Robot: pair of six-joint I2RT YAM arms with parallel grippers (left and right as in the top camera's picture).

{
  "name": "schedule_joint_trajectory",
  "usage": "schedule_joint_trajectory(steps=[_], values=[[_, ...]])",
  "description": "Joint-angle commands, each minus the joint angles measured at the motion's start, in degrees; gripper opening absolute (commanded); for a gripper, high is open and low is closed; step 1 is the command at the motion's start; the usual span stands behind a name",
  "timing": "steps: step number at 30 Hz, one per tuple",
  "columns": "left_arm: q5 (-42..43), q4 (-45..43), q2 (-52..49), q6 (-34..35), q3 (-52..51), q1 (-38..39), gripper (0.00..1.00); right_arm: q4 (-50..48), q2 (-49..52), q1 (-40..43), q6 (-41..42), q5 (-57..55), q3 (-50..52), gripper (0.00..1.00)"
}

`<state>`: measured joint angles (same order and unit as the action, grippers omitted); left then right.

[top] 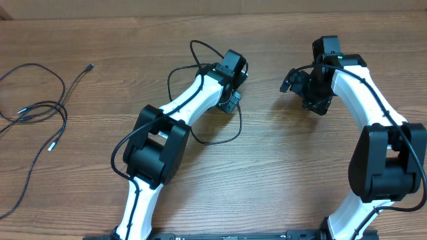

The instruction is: Untangle cables

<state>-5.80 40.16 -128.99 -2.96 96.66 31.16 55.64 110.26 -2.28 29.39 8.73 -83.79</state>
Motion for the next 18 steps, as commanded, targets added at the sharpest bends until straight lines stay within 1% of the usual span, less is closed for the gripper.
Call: schedule_joint_trajectory(steps=[1, 2, 3, 9, 10, 12, 14, 18], values=[[-17.16, -0.76, -1.01, 12.44, -4.90, -0.20, 0.38, -0.09, 0.07, 0.00, -0.11, -0.35, -0.55, 1.00], [-19.89, -0.52, -1.01, 14.95, -5.18, -0.50, 0.38, -0.09, 0.07, 0.00, -0.11, -0.33, -0.55, 1.00], [-21.64, 0.26, -1.01, 17.22, -5.18, -1.29, 0.34, -0.09, 0.07, 0.00, -0.11, -0.33, -0.55, 1.00], [-21.44, 4.28, -1.01, 23.23, -4.92, -5.81, 0.20, -0.09, 0.07, 0.00, -0.13, -0.35, -0.55, 1.00], [-21.00, 5.40, -1.01, 24.28, -4.74, -6.71, 0.19, -0.09, 0.07, 0.00, -0.13, -0.33, -0.55, 1.00], [-18.29, 7.32, -1.01, 24.90, -4.39, -8.52, 0.19, -0.09, 0.07, 0.00, -0.11, -0.33, -0.55, 1.00], [-14.64, 8.94, -1.01, 25.18, -3.98, -10.19, 0.25, -0.09, 0.07, 0.00, -0.11, -0.33, -0.55, 1.00], [-9.70, 11.19, -1.01, 27.32, -3.13, -13.55, 0.27, -0.09, 0.07, 0.00, -0.11, -0.33, -0.55, 1.00]])
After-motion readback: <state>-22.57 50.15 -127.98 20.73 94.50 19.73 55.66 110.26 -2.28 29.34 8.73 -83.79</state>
